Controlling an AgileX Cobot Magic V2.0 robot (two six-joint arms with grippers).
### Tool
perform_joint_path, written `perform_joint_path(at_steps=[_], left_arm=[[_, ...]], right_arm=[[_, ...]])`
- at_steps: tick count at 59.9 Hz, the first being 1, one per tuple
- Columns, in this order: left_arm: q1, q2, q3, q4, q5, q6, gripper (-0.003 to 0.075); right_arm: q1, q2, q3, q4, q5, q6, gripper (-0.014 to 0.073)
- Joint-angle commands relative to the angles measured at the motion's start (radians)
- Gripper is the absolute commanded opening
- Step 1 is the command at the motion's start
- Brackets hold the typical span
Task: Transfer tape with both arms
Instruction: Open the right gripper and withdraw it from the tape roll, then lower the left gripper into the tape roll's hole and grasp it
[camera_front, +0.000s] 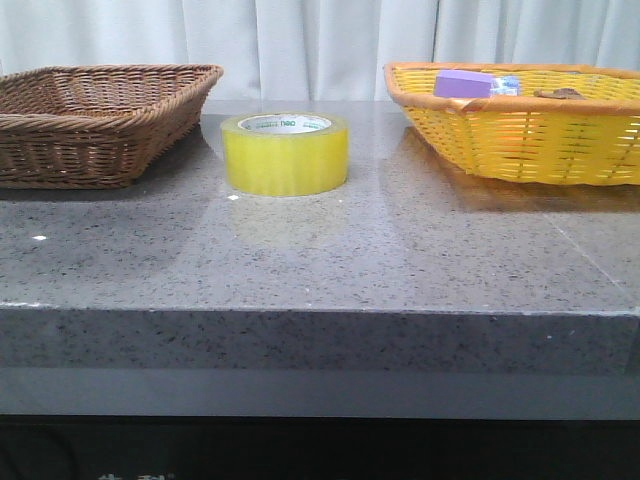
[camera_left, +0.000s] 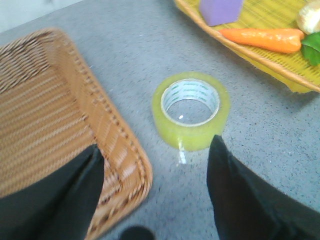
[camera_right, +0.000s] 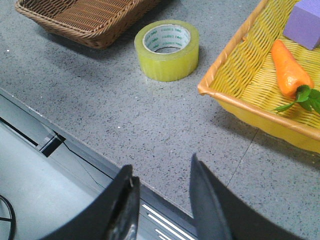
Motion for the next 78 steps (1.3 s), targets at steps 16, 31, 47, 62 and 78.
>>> perform_joint_path(at_steps=[16, 31, 47, 62, 78], left_arm=[[-0.052, 0.366, -0.414, -0.019, 0.145, 0.106, 0.0438], [-0.053, 0.592, -0.650, -0.019, 0.261, 0.152, 0.0438], [-0.053, 0.731, -0.764, 0.001, 0.296, 0.152, 0.0438], [-0.053, 0.794, -0.769, 0.031, 0.300, 0.152, 0.0438], [-0.053, 0.847, -0.769, 0.031, 0.293, 0.152, 0.0438]], right_arm=[[0.000, -0.002, -0.023, 0.014, -0.068, -0.002, 0.0286], [0.000, -0.002, -0.023, 0.014, -0.068, -0.002, 0.0286], [0.000, -0.002, -0.023, 0.014, -0.068, -0.002, 0.0286], [0.000, -0.002, -0.023, 0.014, -0.068, -0.002, 0.0286], [0.000, -0.002, -0.023, 0.014, -0.068, -0.002, 0.0286]])
